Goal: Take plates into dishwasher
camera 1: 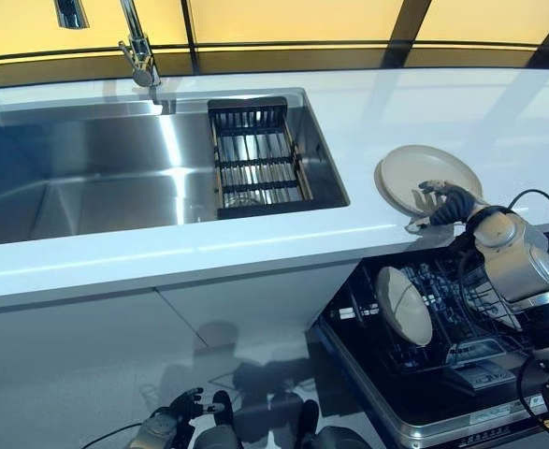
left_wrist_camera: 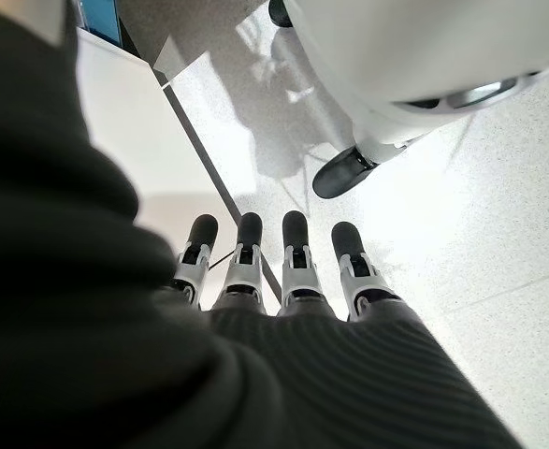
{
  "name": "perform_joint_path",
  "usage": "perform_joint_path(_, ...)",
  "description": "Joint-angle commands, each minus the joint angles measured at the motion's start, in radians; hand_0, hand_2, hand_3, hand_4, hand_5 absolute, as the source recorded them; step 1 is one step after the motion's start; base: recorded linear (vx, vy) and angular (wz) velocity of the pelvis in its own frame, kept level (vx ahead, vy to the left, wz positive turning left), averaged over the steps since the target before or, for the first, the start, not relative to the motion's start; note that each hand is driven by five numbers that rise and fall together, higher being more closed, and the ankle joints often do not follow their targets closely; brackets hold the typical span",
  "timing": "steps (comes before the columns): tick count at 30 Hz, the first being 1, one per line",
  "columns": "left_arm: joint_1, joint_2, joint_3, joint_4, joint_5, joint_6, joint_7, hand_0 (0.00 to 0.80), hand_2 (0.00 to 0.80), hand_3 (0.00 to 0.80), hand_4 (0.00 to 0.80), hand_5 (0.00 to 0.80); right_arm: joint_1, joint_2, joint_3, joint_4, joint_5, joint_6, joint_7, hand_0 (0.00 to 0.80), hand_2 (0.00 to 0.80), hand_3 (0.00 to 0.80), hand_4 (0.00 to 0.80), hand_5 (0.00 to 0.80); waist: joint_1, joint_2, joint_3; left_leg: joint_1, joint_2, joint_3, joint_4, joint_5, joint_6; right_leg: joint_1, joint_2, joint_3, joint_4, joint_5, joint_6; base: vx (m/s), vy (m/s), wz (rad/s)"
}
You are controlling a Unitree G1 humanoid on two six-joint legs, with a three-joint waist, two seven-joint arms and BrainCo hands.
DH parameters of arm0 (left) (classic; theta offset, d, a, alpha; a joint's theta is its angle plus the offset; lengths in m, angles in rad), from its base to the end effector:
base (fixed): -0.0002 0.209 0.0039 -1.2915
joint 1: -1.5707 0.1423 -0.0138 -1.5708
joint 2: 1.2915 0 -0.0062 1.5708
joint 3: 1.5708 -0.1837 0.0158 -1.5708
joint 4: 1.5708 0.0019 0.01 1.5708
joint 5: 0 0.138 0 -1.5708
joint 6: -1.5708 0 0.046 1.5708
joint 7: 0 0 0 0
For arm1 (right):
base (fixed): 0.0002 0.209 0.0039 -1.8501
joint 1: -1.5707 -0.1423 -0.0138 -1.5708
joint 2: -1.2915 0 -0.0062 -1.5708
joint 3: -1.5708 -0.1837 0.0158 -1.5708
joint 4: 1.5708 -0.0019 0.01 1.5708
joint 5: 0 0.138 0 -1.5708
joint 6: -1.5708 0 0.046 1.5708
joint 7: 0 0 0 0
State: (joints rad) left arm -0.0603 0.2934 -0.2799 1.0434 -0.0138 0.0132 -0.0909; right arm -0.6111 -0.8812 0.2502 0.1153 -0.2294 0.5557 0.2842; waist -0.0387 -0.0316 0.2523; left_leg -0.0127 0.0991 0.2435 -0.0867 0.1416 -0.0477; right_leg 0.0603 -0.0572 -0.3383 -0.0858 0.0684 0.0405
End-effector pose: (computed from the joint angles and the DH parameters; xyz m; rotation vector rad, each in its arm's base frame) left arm 0.1215 0.2209 -0.0976 0.3624 1.0412 -0.1748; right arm 0.2855 -0.2622 0.1994 -1.0794 0.2299 -0.0345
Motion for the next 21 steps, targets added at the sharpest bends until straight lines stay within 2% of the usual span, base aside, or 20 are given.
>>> perform_joint_path(1, -0.047, 0.057, -0.013, -0.034, -0.002, -0.008, -0.006, 0.0, 0.0, 0.0, 0.0, 0.0, -0.069, -0.004, 0.053, -0.036, -0.021, -0.017, 0.01, 0.342, 0.342, 0.342, 0.342, 0.342, 0.018, -0.06, 0.029, 0.064, -0.058, 0.074, -0.001, -0.192, 0.048, -0.015, 0.034, 0.037, 0.041, -0.137, -0.01, 0.0, 0.0, 0.0)
perform_joint_path(2, -0.047, 0.057, -0.012, -0.035, -0.001, -0.007, -0.007, 0.0, 0.0, 0.0, 0.0, 0.0, -0.068, -0.007, 0.054, -0.039, -0.023, -0.018, 0.008, 0.398, 0.398, 0.398, 0.398, 0.398, 0.018, -0.06, 0.027, 0.064, -0.058, 0.074, -0.001, -0.192, 0.048, -0.015, 0.033, 0.036, 0.041, -0.137, -0.01, 0.0, 0.0, 0.0)
perform_joint_path(10, -0.052, 0.058, -0.012, -0.027, -0.004, -0.01, -0.005, 0.0, 0.0, 0.0, 0.0, 0.0, -0.07, -0.019, 0.05, -0.053, -0.051, -0.04, -0.003, 0.64, 0.64, 0.64, 0.64, 0.64, 0.017, -0.06, 0.026, 0.063, -0.059, 0.065, -0.001, -0.193, 0.051, -0.017, 0.033, 0.042, 0.053, -0.143, -0.01, -0.001, 0.006, 0.01)
perform_joint_path(21, -0.045, 0.057, -0.005, -0.026, -0.004, -0.011, -0.002, 0.0, 0.0, 0.0, 0.0, 0.0, -0.048, -0.036, 0.03, -0.086, -0.07, -0.06, -0.007, 0.731, 0.731, 0.731, 0.731, 0.731, 0.016, -0.057, 0.019, 0.068, -0.062, 0.051, -0.001, -0.197, 0.058, -0.013, 0.027, 0.047, 0.071, -0.152, -0.008, 0.0, 0.02, 0.06)
